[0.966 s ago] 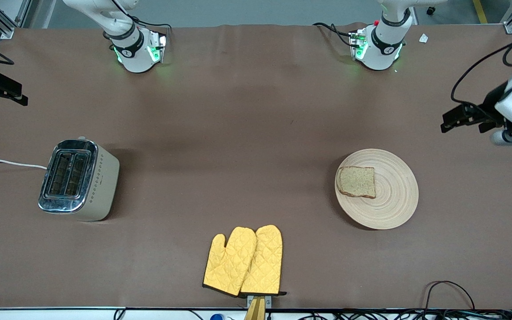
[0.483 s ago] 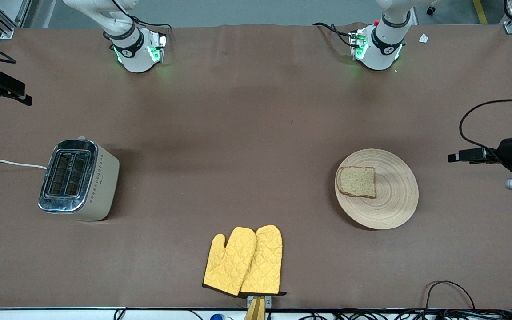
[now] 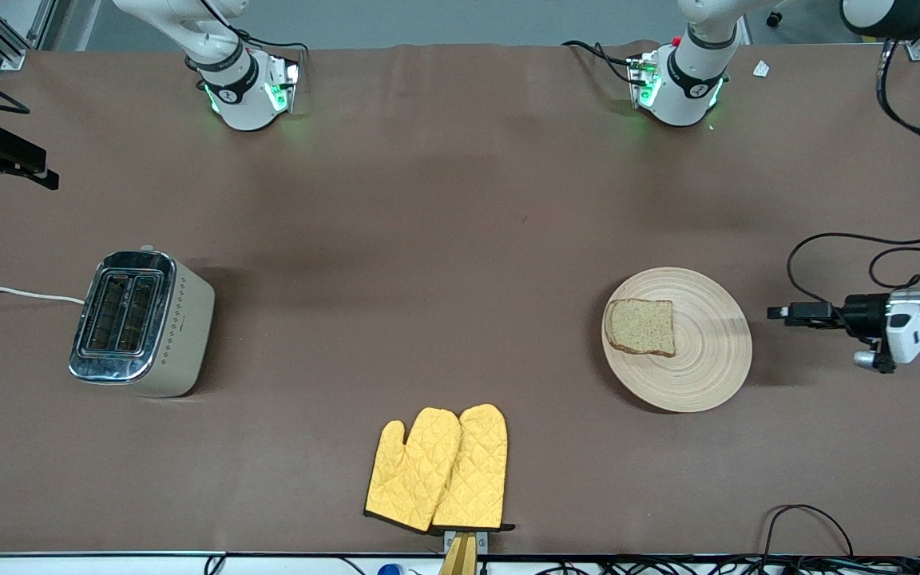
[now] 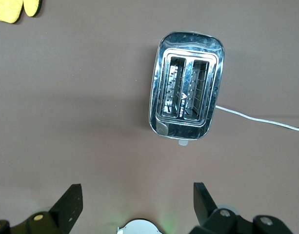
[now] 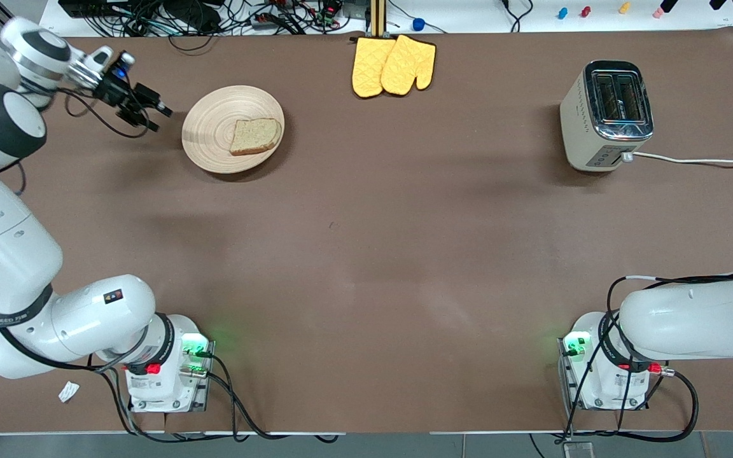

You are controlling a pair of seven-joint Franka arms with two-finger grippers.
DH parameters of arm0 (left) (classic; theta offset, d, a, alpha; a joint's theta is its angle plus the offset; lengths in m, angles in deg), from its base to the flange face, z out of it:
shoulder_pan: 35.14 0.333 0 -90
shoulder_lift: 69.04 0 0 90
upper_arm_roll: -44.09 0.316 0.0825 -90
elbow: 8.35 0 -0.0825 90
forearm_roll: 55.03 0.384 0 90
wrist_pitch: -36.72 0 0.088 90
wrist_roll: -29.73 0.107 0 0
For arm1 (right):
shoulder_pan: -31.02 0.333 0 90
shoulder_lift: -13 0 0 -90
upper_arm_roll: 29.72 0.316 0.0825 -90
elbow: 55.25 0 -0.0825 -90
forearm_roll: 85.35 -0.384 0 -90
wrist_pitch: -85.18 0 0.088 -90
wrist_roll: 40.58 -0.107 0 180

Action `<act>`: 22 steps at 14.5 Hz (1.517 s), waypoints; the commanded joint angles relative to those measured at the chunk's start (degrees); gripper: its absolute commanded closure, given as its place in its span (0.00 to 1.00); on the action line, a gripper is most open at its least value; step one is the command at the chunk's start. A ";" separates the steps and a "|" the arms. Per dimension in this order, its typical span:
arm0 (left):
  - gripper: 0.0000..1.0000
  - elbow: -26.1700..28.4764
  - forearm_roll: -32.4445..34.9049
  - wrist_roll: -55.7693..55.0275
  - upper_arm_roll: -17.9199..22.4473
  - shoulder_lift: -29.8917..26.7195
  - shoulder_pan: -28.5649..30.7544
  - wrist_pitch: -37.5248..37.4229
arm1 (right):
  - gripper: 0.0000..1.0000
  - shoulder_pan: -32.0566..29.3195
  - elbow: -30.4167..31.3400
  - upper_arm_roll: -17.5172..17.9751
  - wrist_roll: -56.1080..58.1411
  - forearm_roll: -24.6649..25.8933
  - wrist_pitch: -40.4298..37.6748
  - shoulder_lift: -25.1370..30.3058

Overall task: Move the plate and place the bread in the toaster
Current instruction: 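Push the plate with the left gripper while the right gripper nears the toaster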

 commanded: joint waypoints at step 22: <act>1.00 -1.35 -7.10 4.58 -3.40 5.20 -0.67 3.09 | 0.00 9.37 10.07 0.71 -12.06 -4.97 18.54 -8.93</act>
